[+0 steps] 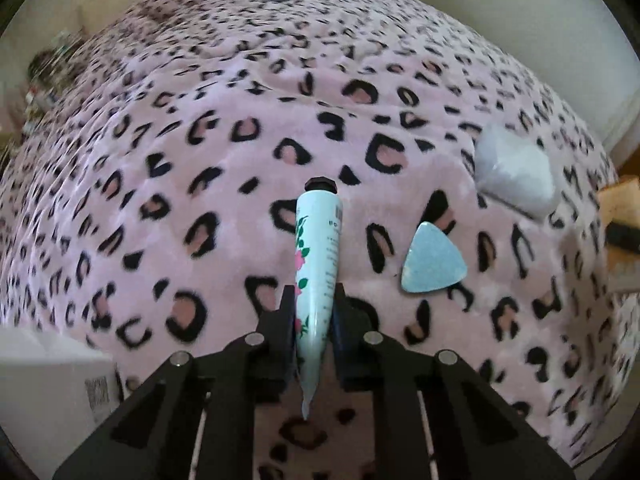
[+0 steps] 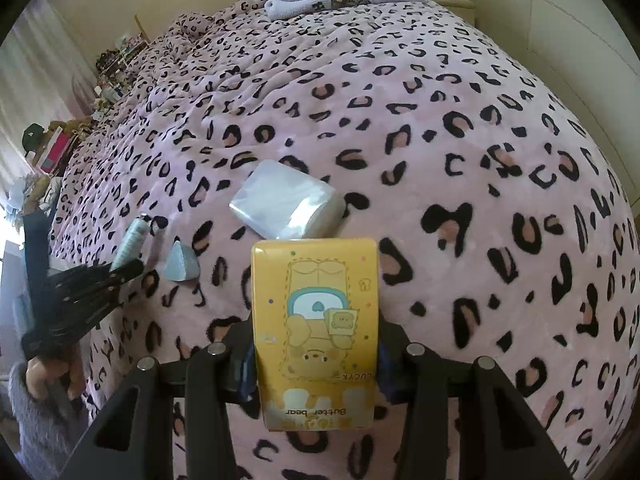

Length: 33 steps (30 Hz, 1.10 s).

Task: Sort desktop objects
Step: 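Carry the floral tube in left tool and yellow box in right tool to the white box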

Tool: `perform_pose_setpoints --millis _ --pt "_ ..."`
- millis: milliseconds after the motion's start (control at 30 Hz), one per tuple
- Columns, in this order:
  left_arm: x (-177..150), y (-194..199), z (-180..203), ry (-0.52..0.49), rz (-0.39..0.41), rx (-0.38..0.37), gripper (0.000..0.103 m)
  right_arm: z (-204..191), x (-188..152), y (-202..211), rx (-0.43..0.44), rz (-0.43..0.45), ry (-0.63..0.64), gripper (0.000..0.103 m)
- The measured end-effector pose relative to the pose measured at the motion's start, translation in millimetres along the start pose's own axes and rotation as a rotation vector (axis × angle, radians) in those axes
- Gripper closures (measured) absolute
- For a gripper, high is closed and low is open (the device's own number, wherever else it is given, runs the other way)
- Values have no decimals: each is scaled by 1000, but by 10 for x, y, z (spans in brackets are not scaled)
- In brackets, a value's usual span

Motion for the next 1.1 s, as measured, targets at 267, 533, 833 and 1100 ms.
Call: perform_pose_setpoints --millis 267,533,833,1100 --pt "-249 463 -92 142 33 -41 87 -343 -124 21 8 7 0 57" --pt "-468 895 -44 173 50 -48 87 -707 -274 240 32 29 26 57" --pt "-732 1522 13 236 81 18 87 -1077 -434 734 17 88 59 57" --pt "-1056 1987 -46 262 114 60 87 -1461 -715 937 34 91 110 57"
Point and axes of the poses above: each gripper's, at about its wrist camera, not at the fingertips, and y roughly against the way its jaws point, z to its right, x to its top, the point moved 1 cm from there along -y, roughly the way its jaws point, and after that the axes turned 4 degrees about -z, right-handed, at the moved point
